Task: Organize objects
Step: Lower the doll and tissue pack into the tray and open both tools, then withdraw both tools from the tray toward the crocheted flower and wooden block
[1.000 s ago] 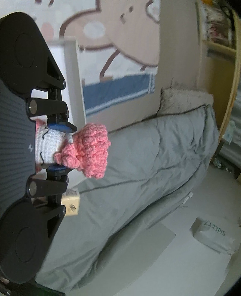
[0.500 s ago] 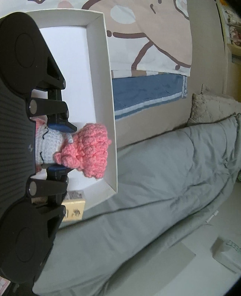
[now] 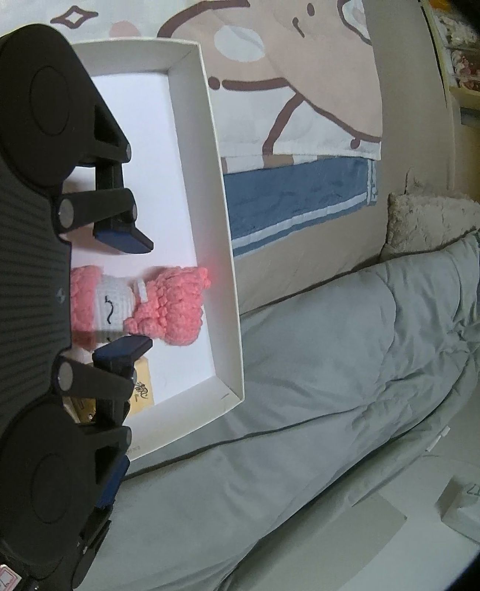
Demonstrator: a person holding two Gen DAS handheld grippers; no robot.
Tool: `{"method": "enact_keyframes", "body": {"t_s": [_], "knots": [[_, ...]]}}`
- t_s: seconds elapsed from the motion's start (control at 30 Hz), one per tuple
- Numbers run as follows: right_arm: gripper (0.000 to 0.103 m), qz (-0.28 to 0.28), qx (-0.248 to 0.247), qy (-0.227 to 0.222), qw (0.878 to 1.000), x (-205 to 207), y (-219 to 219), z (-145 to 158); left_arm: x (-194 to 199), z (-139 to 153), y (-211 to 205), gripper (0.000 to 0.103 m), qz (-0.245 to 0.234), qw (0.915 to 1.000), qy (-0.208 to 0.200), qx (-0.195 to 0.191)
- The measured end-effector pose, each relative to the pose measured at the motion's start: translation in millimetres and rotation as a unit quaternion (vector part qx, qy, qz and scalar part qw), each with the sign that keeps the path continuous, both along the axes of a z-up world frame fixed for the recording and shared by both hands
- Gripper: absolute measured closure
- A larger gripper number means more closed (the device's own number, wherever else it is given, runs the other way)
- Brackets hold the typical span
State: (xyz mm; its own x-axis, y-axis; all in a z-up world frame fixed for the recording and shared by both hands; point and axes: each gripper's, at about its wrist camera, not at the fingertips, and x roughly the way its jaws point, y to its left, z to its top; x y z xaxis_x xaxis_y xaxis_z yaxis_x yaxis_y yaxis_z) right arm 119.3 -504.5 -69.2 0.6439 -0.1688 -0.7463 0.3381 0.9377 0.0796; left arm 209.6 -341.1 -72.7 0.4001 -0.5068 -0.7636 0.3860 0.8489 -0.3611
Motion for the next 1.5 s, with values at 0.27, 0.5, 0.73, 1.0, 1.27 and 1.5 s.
{"method": "enact_keyframes", "body": {"t_s": [0.27,0.5,0.73,1.0,1.27,1.5], "knots": [[0.029,0.002,-0.004,-0.008,1.0,-3.4,4.8,7.2,-4.2,13.6,10.9,0.052,0.001,1.0,-0.009,0.001],[0.024,0.001,-0.013,-0.026,1.0,-12.0,13.9,22.8,-10.9,31.2,24.7,0.051,0.003,0.9996,-0.025,0.008],[0.022,-0.001,-0.022,-0.036,0.999,-24.6,24.7,37.6,-22.3,43.3,45.8,0.051,0.01,0.9992,-0.034,0.02],[0.021,-0.005,-0.03,-0.042,0.999,-40.7,36.5,56.2,-40.5,57.4,70.0,0.044,0.01,0.9984,-0.046,0.03],[0.015,0.002,-0.056,-0.033,0.998,-62.1,50.0,65.1,-57.6,67.5,94.5,0.022,0.018,0.9976,-0.055,0.038],[0.004,0.003,-0.059,-0.039,0.997,-83.3,59.1,73.2,-76.3,74.1,113.5,0.002,0.02,0.9963,-0.072,0.044]]}}
